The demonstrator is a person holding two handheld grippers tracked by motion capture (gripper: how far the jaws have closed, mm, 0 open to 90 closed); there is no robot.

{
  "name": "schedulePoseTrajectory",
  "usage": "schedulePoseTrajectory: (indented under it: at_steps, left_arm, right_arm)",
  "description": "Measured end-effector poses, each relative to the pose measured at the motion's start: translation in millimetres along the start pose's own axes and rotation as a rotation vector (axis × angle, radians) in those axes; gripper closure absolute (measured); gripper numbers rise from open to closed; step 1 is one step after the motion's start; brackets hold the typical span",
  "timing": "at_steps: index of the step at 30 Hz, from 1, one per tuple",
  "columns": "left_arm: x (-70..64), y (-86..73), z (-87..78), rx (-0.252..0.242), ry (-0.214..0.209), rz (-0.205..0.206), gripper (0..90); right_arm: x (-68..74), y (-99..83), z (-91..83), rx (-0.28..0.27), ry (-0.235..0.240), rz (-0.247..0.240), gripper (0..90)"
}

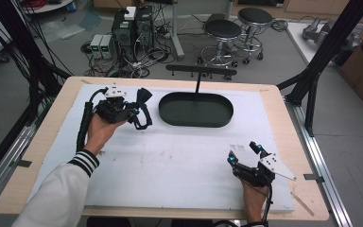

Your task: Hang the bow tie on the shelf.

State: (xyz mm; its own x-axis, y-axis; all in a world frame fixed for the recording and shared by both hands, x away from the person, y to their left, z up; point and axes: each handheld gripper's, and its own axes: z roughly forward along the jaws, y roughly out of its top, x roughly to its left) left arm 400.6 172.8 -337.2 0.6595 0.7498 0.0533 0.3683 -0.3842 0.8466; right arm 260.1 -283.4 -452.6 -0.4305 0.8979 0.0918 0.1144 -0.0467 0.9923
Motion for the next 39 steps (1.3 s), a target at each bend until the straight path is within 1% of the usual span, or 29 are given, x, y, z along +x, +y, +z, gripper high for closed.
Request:
schedulePoseTrajectory:
  at_steps: [1,3,4,5,6,7,10,13,18,21,23,25,27,31,37,38,39]
  left_arm:
    - [0.0,0.0,0.0,0.0,0.0,0.0,76.0]
    - [-1.9,4.7,-1.4,-0.024,-0.01,0.004,76.0]
    - [-3.9,9.8,-3.1,-0.049,-0.016,0.018,76.0]
    - [-3.9,9.8,-3.1,-0.049,-0.016,0.018,76.0]
    - [-5.1,14.1,-5.0,-0.088,-0.022,0.014,76.0]
    - [-5.3,16.4,-5.4,-0.097,-0.028,0.011,76.0]
    - [-6.7,24.5,-5.8,-0.117,-0.025,0.031,76.0]
    - [-8.4,33.5,-5.0,-0.135,-0.026,0.032,76.0]
    - [-11.7,44.2,-0.6,-0.155,-0.037,0.036,76.0]
    - [-12.6,45.8,1.6,-0.16,-0.043,0.03,76.0]
    - [-13.8,48.0,4.0,-0.155,-0.038,0.057,76.0]
    - [-13.2,50.9,8.0,-0.162,-0.046,0.044,76.0]
    - [-12.8,53.8,10.8,-0.168,-0.045,0.037,76.0]
    - [-13.8,60.5,17.3,-0.179,-0.044,0.034,75.9]
    - [-18.2,74.3,28.5,-0.184,-0.031,0.054,76.0]
    - [-18.2,74.3,28.5,-0.184,-0.031,0.054,76.0]
    - [-19.1,78.9,32.2,-0.188,-0.03,0.056,76.0]
  right_arm:
    - [0.0,0.0,0.0,0.0,0.0,0.0,10.3]
    - [0.1,0.0,0.0,0.0,-0.001,0.0,10.4]
    - [0.0,0.0,0.1,0.0,-0.001,-0.001,10.4]
    - [0.0,0.1,0.0,0.001,-0.001,-0.001,10.3]
    - [0.0,0.0,0.0,0.0,0.0,0.0,10.3]
    - [0.0,0.0,0.1,0.0,0.0,-0.001,10.4]
    - [0.1,0.0,0.0,-0.001,0.0,0.0,10.4]
    - [0.2,0.0,0.0,0.0,-0.001,0.001,10.3]
    - [-0.2,0.1,-0.2,0.001,0.003,0.001,10.4]
    - [-0.1,0.0,-0.4,0.002,0.002,0.004,10.4]
    - [-0.1,0.1,-0.4,0.002,0.002,0.005,10.3]
    - [0.0,0.0,-0.3,0.001,0.001,0.004,10.3]
    - [-0.1,0.1,-0.2,0.0,0.002,0.0,10.4]
    - [0.2,0.0,0.0,-0.001,-0.001,0.002,10.3]
    - [0.2,-0.1,0.1,-0.003,-0.002,-0.001,10.4]
    - [0.2,-0.1,0.1,-0.003,-0.001,0.0,10.4]
    - [0.1,0.0,-0.2,0.0,0.0,0.002,10.3]
